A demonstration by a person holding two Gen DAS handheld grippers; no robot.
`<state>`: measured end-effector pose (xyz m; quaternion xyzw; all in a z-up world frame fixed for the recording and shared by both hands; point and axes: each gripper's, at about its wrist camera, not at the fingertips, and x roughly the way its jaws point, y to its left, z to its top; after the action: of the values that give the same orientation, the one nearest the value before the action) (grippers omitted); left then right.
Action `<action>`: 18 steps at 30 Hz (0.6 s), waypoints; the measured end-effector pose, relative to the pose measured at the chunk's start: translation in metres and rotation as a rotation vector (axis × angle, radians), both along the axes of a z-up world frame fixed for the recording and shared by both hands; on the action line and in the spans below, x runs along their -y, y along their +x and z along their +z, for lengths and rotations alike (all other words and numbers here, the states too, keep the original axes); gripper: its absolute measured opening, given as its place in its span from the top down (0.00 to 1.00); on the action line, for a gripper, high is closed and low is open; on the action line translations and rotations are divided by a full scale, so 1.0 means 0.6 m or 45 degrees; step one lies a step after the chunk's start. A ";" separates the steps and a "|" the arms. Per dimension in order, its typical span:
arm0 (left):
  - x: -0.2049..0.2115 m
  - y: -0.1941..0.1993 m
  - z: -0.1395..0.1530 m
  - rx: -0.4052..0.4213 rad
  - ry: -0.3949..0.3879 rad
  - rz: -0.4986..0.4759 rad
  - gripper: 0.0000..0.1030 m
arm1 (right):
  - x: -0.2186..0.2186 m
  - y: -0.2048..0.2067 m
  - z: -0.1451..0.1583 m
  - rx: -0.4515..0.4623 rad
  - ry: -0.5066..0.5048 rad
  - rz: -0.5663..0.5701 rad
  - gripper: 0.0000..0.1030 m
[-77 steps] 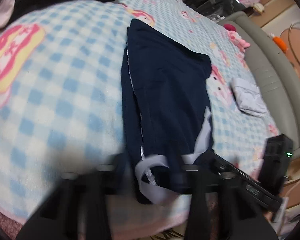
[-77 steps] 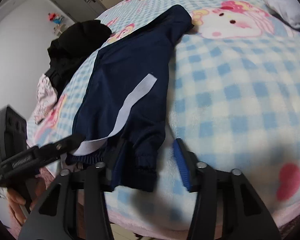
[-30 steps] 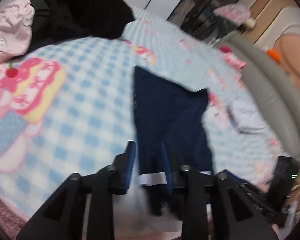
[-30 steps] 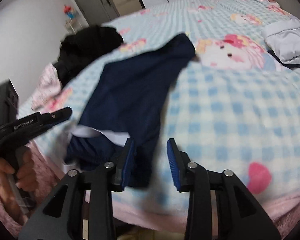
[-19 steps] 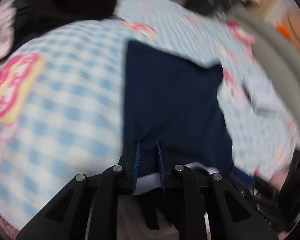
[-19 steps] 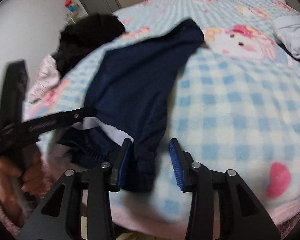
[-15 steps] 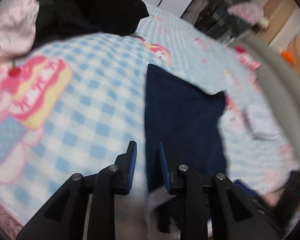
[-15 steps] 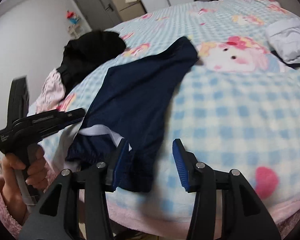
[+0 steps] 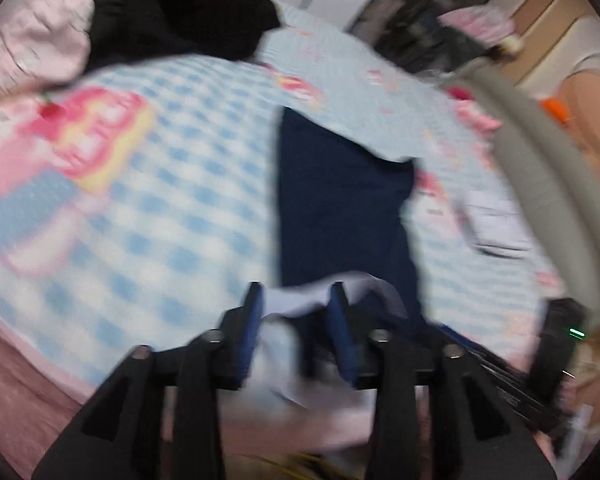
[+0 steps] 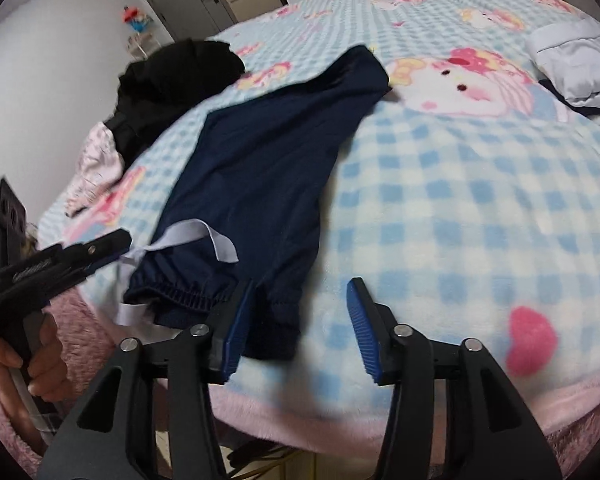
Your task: Fold clothes
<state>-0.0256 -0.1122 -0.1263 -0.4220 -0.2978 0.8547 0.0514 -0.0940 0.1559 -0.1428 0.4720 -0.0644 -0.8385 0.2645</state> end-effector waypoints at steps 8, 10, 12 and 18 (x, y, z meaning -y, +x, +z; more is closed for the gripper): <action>-0.012 -0.001 -0.026 0.139 -0.148 0.094 0.65 | 0.023 0.009 -0.007 -0.028 0.110 0.027 0.49; 0.000 0.008 -0.019 0.096 -0.115 0.140 0.67 | 0.013 0.017 0.011 -0.120 0.144 -0.027 0.50; 0.014 0.010 -0.024 0.055 0.063 0.116 0.61 | 0.002 0.021 0.028 -0.193 0.146 -0.056 0.48; -0.002 -0.003 -0.059 0.117 0.232 -0.009 0.50 | -0.009 0.011 0.015 -0.062 -0.027 0.009 0.48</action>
<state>-0.0275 -0.1108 -0.1617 -0.4552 -0.3750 0.8037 0.0790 -0.0873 0.1614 -0.1339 0.4489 -0.0654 -0.8480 0.2740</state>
